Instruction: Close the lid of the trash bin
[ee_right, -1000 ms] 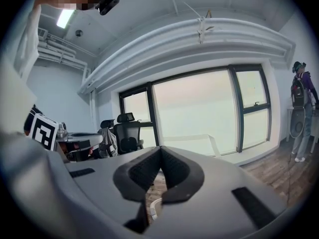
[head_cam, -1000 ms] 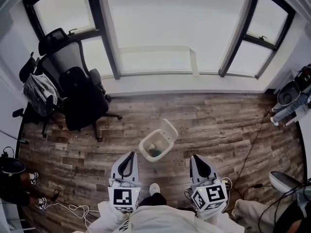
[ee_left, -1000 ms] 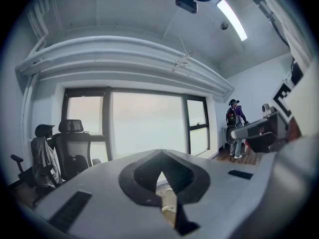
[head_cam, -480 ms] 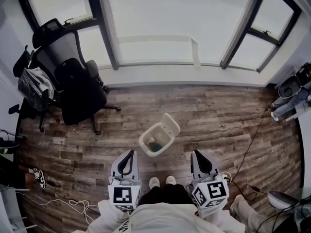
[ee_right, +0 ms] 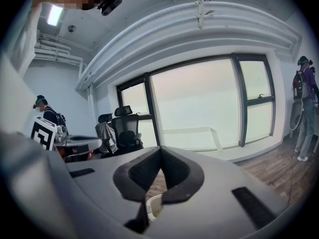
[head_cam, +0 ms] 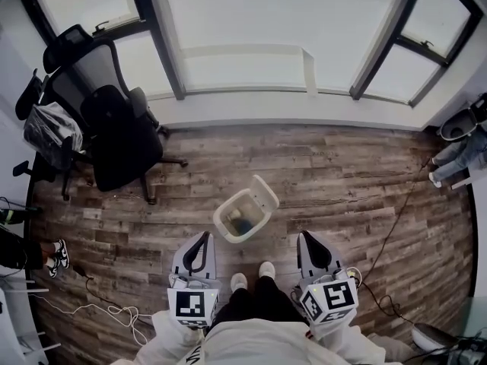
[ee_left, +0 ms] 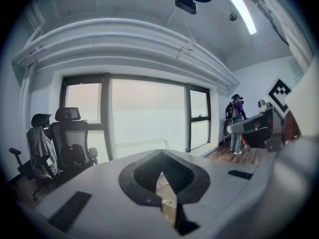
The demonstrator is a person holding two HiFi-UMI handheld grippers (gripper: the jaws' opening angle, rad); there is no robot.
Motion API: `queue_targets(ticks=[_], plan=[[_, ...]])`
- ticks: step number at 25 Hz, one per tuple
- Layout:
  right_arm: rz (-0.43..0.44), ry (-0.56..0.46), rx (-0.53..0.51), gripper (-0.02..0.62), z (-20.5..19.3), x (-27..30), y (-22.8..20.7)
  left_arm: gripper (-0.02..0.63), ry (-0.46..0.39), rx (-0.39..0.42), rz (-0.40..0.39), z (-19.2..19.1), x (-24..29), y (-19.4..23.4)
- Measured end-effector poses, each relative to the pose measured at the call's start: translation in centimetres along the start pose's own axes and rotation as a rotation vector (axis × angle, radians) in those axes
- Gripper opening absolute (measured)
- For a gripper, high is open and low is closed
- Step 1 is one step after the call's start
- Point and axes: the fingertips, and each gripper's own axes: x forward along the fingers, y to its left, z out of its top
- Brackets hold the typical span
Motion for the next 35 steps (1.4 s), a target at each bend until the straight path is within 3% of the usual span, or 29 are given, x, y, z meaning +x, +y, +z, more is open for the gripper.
queue_targets(ticks=[13, 19, 35], plan=[[0.088, 0.022, 0.051, 0.023, -1.4, 4.0, -8.8, 0.005, 0.037, 0.031, 0.094, -0.6, 7.2, -4.6], [0.099, 0.061, 0.068, 0.023, -3.1, 6.5, -9.7, 0.005, 0.077, 0.026, 0.108, -2.3, 9.2, -4.1], [0.050, 0.171, 0.080, 0.023, -13.6, 15.6, -11.3, 0.005, 0.194, -0.036, 0.086, -14.6, 16.6, -0.6]])
